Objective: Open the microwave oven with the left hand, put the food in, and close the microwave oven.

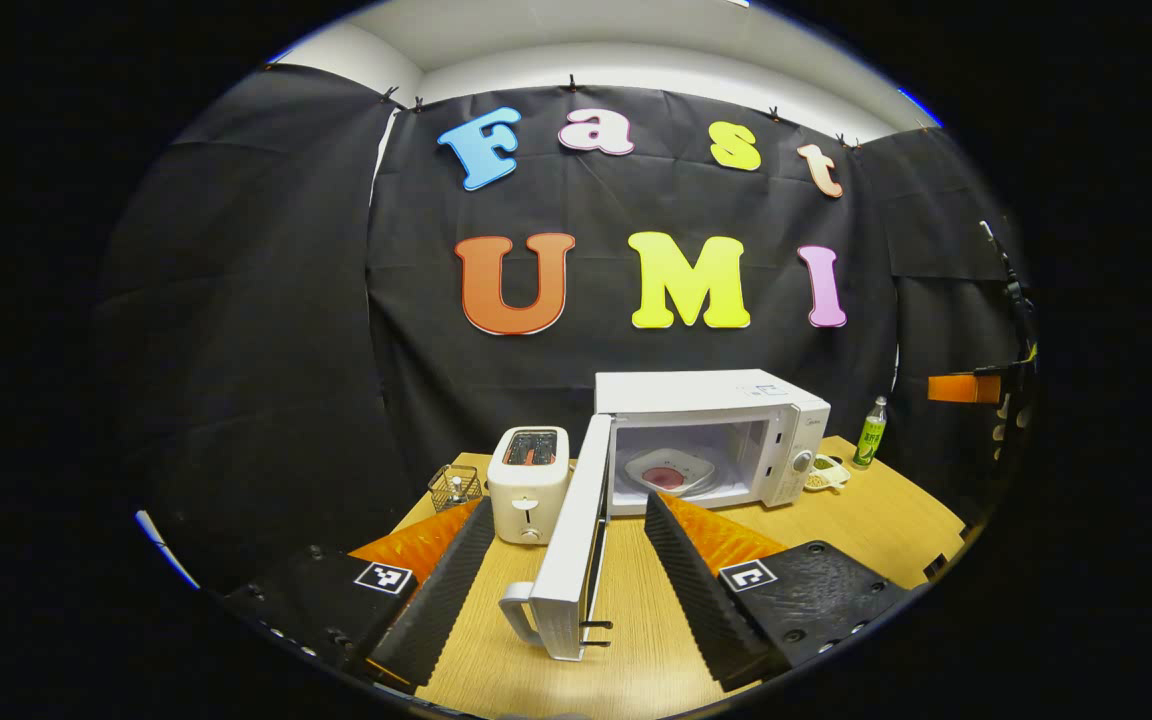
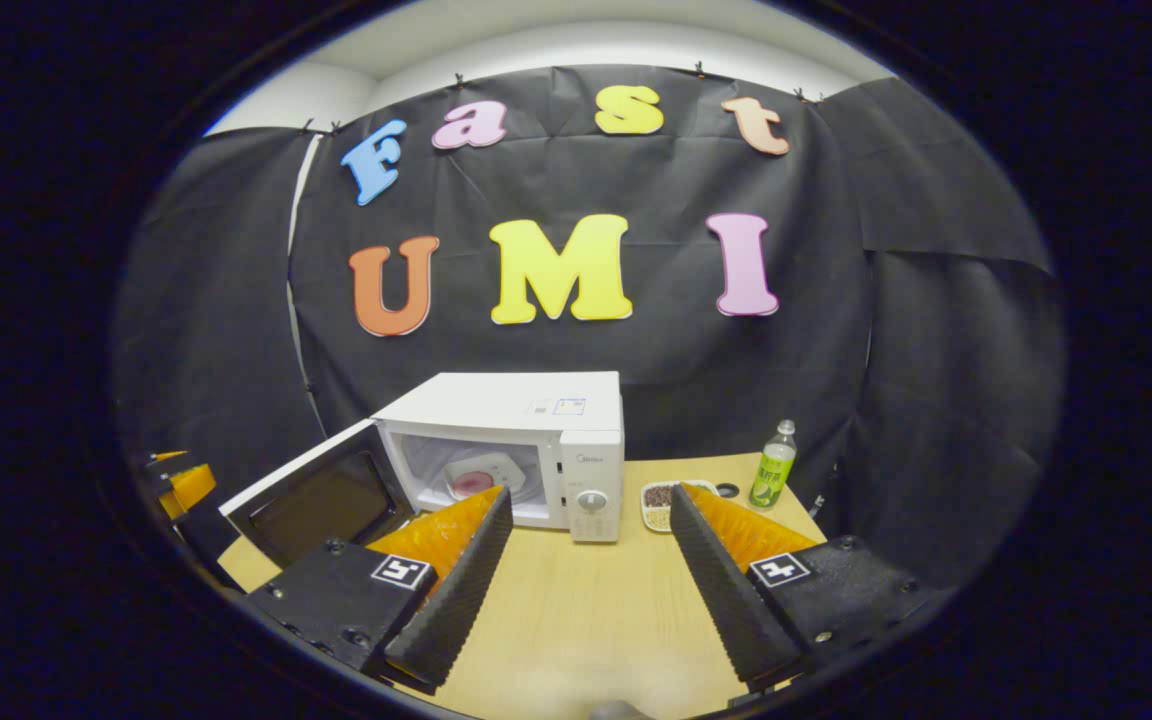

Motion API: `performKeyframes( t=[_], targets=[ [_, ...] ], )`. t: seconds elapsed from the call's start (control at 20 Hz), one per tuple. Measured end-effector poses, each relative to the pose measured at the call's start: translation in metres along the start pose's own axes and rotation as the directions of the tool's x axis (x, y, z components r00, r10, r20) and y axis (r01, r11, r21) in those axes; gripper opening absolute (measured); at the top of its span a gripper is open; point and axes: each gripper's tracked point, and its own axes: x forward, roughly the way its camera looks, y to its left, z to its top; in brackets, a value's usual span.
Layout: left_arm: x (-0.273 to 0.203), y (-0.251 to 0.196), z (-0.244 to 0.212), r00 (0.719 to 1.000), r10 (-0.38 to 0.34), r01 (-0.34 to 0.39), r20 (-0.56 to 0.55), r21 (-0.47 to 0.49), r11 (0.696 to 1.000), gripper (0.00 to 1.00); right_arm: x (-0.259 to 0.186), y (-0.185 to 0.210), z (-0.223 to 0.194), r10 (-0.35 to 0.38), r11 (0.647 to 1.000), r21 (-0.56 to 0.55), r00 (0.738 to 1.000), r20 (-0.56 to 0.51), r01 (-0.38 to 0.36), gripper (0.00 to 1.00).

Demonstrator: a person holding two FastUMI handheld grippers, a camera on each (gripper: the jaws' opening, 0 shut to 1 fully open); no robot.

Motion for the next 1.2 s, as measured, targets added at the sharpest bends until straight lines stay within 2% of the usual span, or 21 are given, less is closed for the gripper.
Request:
performKeyframes(
  t=[0.1, 0.15, 0.2, 0.25, 0.35, 0.4, 0.45, 0.5, 0.55, 0.6, 0.65, 0.7, 0.8, 0.95, 1.1, 1.15, 1.2],
  targets=[
    [0.003, 0.001, 0.005, 1.000, -0.013, 0.013, 0.018, -0.009, 1.000, 0.90, -0.003, -0.006, 0.003, -0.011, 1.000, 0.019, 1.000, -0.013, 0.011, 0.92],
    [0.004, 0.003, 0.006, 1.000, -0.011, 0.012, 0.020, -0.013, 1.000, 0.77, -0.005, -0.008, 0.004, -0.014, 1.000, 0.025, 1.000, -0.014, 0.014, 1.00],
    [0.005, 0.004, 0.004, 1.000, -0.019, 0.019, 0.018, -0.017, 1.000, 0.66, -0.008, -0.008, 0.006, -0.015, 0.999, 0.029, 1.000, -0.017, 0.016, 0.92],
    [0.003, 0.006, 0.002, 1.000, -0.016, 0.017, 0.018, -0.019, 1.000, 0.80, -0.011, -0.009, 0.007, -0.014, 0.999, 0.034, 1.000, -0.018, 0.014, 0.92],
    [0.003, 0.006, -0.006, 0.999, -0.031, 0.031, 0.013, 0.003, 1.000, 0.43, -0.016, -0.011, 0.011, -0.020, 0.999, 0.035, 1.000, -0.015, 0.021, 0.92],
    [0.005, 0.013, -0.010, 1.000, -0.014, 0.014, 0.011, 0.022, 1.000, 0.37, -0.019, -0.011, 0.012, -0.020, 0.999, 0.035, 1.000, -0.013, 0.021, 0.92],
    [0.001, 0.017, -0.017, 1.000, 0.000, -0.001, 0.008, 0.035, 0.999, 0.16, -0.021, -0.010, 0.010, -0.018, 0.999, 0.036, 1.000, -0.020, 0.018, 1.00],
    [0.003, 0.020, -0.026, 1.000, -0.008, 0.008, -0.005, 0.033, 0.999, 0.02, -0.022, -0.009, 0.005, -0.018, 0.999, 0.038, 0.999, -0.035, 0.019, 1.00],
    [0.004, 0.022, -0.033, 1.000, -0.015, 0.015, -0.017, 0.024, 1.000, 0.03, -0.025, -0.008, 0.003, -0.014, 0.999, 0.042, 0.999, -0.048, 0.016, 1.00],
    [0.013, 0.030, -0.036, 1.000, 0.011, -0.011, -0.016, 0.011, 1.000, 0.06, -0.027, -0.007, 0.000, -0.014, 0.999, 0.045, 0.998, -0.060, 0.017, 0.92],
    [0.003, 0.038, -0.043, 1.000, 0.009, -0.009, -0.015, -0.008, 1.000, 0.00, -0.030, -0.006, -0.002, -0.016, 0.999, 0.044, 0.998, -0.068, 0.019, 0.92],
    [0.003, 0.043, -0.045, 1.000, 0.006, -0.006, -0.001, -0.019, 1.000, 0.00, -0.034, -0.005, -0.003, -0.017, 0.999, 0.042, 0.997, -0.070, 0.020, 0.92],
    [0.005, 0.070, -0.055, 0.997, 0.082, -0.082, 0.005, -0.019, 0.996, 0.00, -0.039, -0.002, -0.005, -0.020, 0.999, 0.028, 0.997, -0.078, 0.022, 0.92],
    [0.016, 0.087, -0.081, 0.995, 0.097, -0.098, -0.033, -0.021, 0.995, 0.00, -0.044, 0.001, -0.008, -0.017, 0.999, 0.026, 0.996, -0.089, 0.019, 0.92],
    [0.031, 0.094, -0.115, 0.993, 0.083, -0.084, -0.084, -0.012, 0.996, 0.00, -0.045, 0.000, -0.011, -0.022, 0.999, 0.027, 0.995, -0.101, 0.025, 0.92],
    [0.036, 0.093, -0.124, 0.992, 0.072, -0.074, -0.100, -0.012, 0.997, 0.10, -0.045, 0.000, -0.013, -0.024, 0.999, 0.032, 0.994, -0.107, 0.027, 0.92],
    [0.039, 0.091, -0.131, 0.990, 0.065, -0.068, -0.124, -0.015, 0.998, 0.00, -0.046, -0.001, -0.012, -0.025, 0.999, 0.035, 0.994, -0.110, 0.029, 0.92]
  ],
)
